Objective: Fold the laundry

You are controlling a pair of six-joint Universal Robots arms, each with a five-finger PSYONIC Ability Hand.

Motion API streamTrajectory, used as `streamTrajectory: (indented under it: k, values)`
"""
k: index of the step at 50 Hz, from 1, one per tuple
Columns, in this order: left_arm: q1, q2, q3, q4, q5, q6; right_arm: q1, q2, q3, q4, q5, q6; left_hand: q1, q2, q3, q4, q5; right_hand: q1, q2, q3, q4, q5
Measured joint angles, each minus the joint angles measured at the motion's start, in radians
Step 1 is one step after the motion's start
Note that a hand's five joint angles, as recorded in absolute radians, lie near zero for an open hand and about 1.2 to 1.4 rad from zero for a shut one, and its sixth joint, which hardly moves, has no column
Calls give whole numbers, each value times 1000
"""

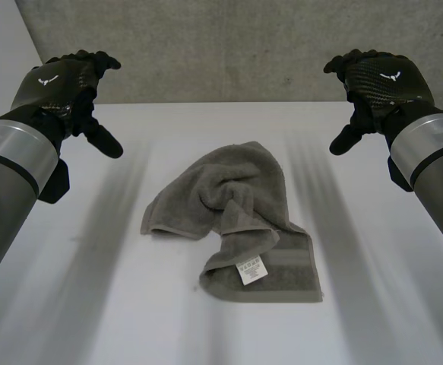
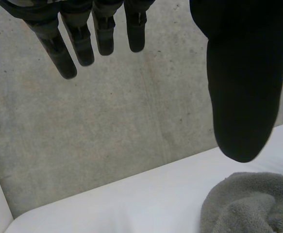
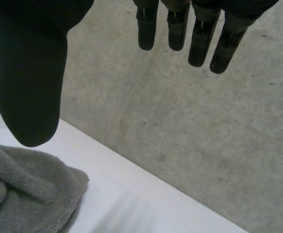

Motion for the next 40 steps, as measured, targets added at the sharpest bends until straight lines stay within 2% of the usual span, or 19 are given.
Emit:
streamTrajectory:
  k: [11,16,23,27,31,34,35,38,40]
  values:
    - [-2,-24,-1,2,5,1,26,1,-10,50,-10,30,-69,-67,-66,-67,-41,-11,-24,-29,-15,-14]
    - [-7,-97,0,-2,6,3,79,24,-19,164,-33,136,-69,-68,-67,-67,-43,-11,-24,-29,-15,-14]
    - [-13,-246,2,-3,8,18,151,130,-23,279,-121,230,-68,-68,-67,-67,-45,-11,-24,-29,-15,-14]
    - [-15,-323,5,1,8,50,192,199,-26,286,-135,237,-68,-67,-66,-66,-45,-11,-24,-29,-15,-14]
    - [-19,-404,10,6,9,101,232,297,-36,272,-110,231,-65,-65,-65,-65,-45,-6,-16,-19,-10,-9]
    - [-23,-455,16,18,10,128,252,372,-51,240,-65,220,-49,-47,-45,-47,-44,173,206,196,192,181]
    - [-24,-463,16,21,10,131,254,381,-53,234,-57,218,-45,-43,-43,-44,-43,173,206,196,192,181]
    - [-28,-489,19,43,11,137,258,418,-66,188,-12,200,-24,-23,-22,-23,-30,402,476,469,466,439]
    - [-30,-497,20,53,12,138,258,423,-68,177,-2,195,-20,-19,-18,-17,-19,438,513,516,512,485]
